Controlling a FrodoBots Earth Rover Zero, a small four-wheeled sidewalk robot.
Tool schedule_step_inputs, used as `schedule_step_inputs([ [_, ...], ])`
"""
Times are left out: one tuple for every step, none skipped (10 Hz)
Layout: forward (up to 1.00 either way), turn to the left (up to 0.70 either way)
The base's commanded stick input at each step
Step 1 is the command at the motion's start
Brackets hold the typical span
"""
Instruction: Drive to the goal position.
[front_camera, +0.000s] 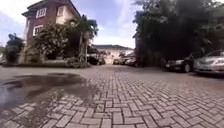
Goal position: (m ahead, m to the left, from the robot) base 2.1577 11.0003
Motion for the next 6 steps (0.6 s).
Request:
schedule_step_inputs([
  [0.69, 0.03],
  [0.69, 0.03],
  [0.69, 0.03],
  [0.69, 0.03],
  [0.69, 0.03],
  [0.69, 0.03],
])
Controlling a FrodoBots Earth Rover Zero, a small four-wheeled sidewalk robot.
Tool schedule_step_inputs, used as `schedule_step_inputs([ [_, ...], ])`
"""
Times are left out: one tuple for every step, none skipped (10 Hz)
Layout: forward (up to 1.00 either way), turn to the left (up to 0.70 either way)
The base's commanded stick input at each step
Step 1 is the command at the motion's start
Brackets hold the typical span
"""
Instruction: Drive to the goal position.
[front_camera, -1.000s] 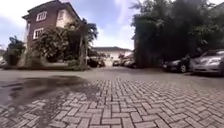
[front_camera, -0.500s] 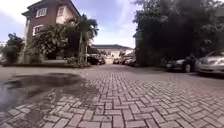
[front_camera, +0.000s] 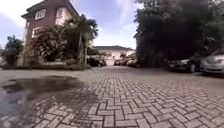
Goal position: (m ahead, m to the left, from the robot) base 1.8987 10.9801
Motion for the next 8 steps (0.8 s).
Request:
schedule_step_inputs([
  [0.69, 0.03],
  [0.69, 0.03],
  [0.69, 0.03],
  [0.69, 0.03],
  [0.69, 0.03],
  [0.69, 0.03],
  [0.69, 0.03],
  [0.69, 0.03],
])
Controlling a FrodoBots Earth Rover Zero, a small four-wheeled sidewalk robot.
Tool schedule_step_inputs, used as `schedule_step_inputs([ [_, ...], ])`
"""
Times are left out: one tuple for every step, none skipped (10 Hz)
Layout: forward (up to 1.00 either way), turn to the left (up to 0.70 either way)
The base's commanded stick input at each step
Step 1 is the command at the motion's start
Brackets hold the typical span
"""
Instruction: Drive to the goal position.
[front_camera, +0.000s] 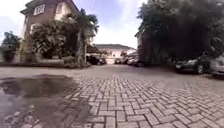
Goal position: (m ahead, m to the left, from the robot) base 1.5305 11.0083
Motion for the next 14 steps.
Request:
schedule_step_inputs([
  [0.69, 0.03],
  [0.69, 0.03],
  [0.69, 0.03],
  [0.69, 0.03],
  [0.69, 0.03],
  [0.69, 0.03],
  [0.69, 0.03],
  [0.69, 0.03],
  [0.69, 0.03],
  [0.69, 0.03],
  [0.69, 0.03],
  [0.69, 0.03],
  [0.69, 0.03],
  [0.69, 0.03],
])
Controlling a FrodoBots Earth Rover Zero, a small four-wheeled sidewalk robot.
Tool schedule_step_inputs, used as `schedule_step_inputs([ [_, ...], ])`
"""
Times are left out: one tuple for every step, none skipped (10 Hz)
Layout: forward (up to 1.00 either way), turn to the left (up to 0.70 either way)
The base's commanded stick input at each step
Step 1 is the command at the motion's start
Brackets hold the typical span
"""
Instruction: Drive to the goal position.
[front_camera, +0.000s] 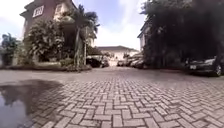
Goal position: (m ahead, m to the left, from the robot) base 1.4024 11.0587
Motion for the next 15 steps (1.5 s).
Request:
schedule_step_inputs([
  [0.69, 0.03],
  [0.69, 0.03],
  [0.69, 0.03],
  [0.69, 0.03],
  [0.69, 0.03],
  [0.69, 0.03],
  [0.69, 0.03],
  [0.69, 0.03],
  [0.69, 0.09],
  [0.69, 0.29],
  [0.69, 0.33],
  [0.69, 0.27],
  [0.69, 0.09],
  [0.69, 0.03],
  [0.69, 0.03],
])
